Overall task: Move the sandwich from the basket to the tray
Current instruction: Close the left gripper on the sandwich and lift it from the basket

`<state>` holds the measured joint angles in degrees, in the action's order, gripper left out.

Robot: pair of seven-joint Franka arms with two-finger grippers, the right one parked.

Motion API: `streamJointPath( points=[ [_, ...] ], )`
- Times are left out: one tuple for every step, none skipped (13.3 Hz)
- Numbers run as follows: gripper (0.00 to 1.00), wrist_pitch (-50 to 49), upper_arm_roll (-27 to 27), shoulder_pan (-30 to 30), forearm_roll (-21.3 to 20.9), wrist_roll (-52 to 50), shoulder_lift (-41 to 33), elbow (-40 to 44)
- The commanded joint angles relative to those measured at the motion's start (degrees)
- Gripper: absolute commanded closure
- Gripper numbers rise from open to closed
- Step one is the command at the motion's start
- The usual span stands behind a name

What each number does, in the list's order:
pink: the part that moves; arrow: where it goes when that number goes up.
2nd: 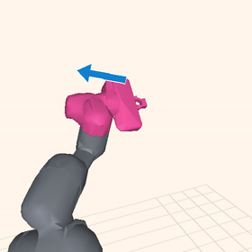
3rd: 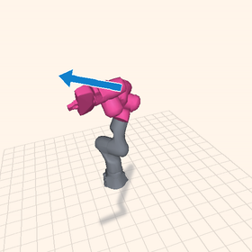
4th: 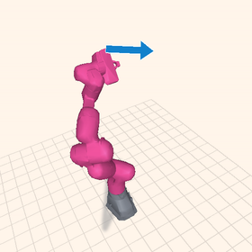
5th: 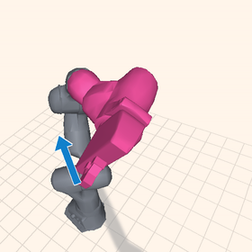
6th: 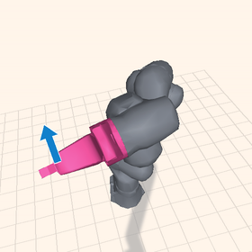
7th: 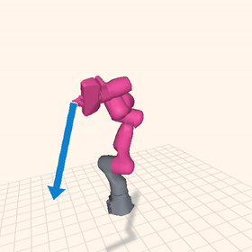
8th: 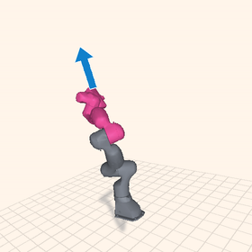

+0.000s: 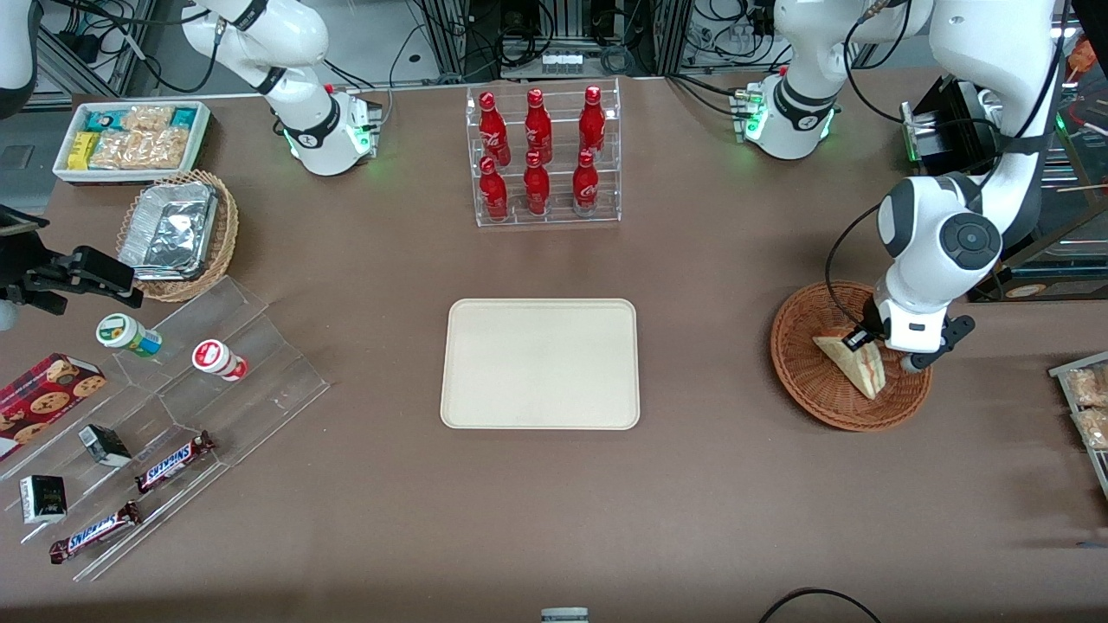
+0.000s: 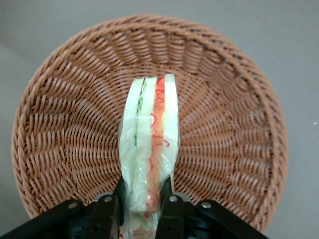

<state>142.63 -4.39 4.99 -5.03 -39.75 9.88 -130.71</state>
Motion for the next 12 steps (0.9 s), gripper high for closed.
streamJointPath(
  points=[
    [1.00,-13.36,0.17,2.29,-0.51,-0.24,-5.64,4.83],
    [1.00,-19.00,0.17,4.13,-0.51,-0.15,-6.18,8.16],
    [1.00,-23.40,0.26,5.63,-0.42,-0.24,-6.36,11.33],
    [1.00,-25.97,0.26,8.34,-0.07,-1.11,-6.36,13.97],
    [1.00,-26.78,0.17,11.67,0.37,-1.64,-6.36,15.21],
    [1.00,-26.87,0.17,14.49,0.55,-3.21,-6.36,16.10],
    [1.00,-26.79,0.26,17.39,0.64,-4.44,-6.01,17.06],
    [1.00,-26.26,0.17,20.90,0.64,-4.46,-5.57,17.68],
    [1.00,-26.17,0.26,23.72,0.64,-4.28,-4.53,18.73],
    [1.00,-26.08,0.26,25.92,0.72,-4.37,-3.30,20.31],
    [1.00,-26.00,0.26,28.55,1.68,-4.37,-1.63,22.24],
    [1.00,-25.91,0.26,30.23,3.69,-4.28,-0.05,24.52]
  ],
)
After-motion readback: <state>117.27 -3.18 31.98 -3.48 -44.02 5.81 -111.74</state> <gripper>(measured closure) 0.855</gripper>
